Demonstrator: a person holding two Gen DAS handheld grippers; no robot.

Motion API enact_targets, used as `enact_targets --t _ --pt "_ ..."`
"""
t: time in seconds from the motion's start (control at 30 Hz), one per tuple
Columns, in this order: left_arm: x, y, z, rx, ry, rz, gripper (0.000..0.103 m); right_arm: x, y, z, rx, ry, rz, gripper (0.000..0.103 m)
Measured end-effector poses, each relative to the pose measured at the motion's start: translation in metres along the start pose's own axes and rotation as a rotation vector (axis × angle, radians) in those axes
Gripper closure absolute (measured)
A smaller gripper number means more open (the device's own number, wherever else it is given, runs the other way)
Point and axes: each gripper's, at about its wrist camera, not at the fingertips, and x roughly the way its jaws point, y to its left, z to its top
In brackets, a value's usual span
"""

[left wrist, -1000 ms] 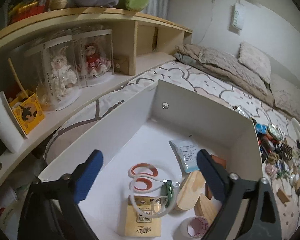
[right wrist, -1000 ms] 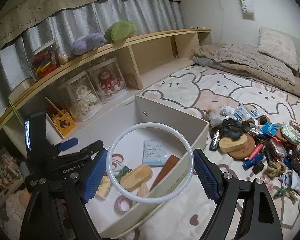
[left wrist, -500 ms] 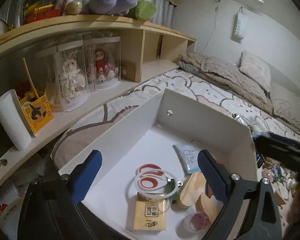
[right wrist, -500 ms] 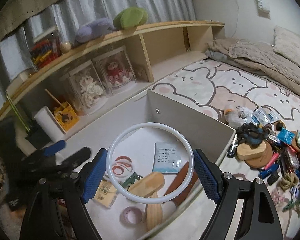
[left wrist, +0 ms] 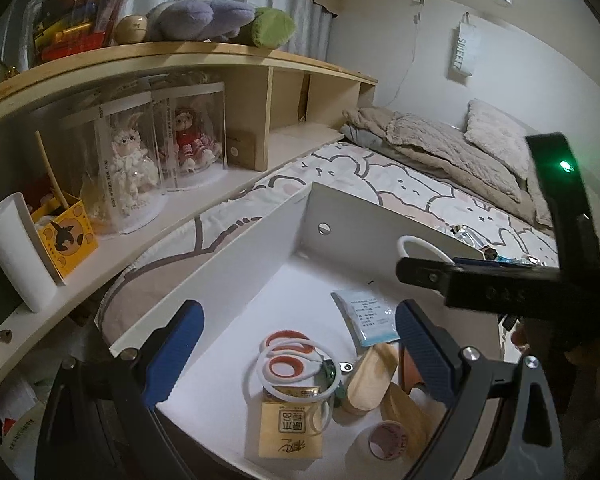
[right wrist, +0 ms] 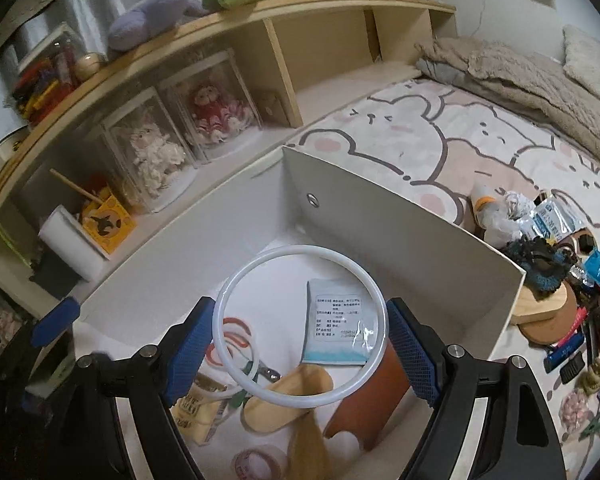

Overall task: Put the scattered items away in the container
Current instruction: 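Open the right gripper to drop the white ring into the box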

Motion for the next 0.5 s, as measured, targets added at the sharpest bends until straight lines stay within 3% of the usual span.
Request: enact_targets --t 0.27,0.5 --pt "0.008 -0.002 -0.002 0.0 0.022 0.002 0.006 0.025 -0.008 0.02 0.057 0.072 0.015 0.018" --pt "0.011 -0.002 -0.002 -0.003 0.025 0.003 0.006 0.058 -0.012 0.028 0.07 0.207 -0.018 0.018"
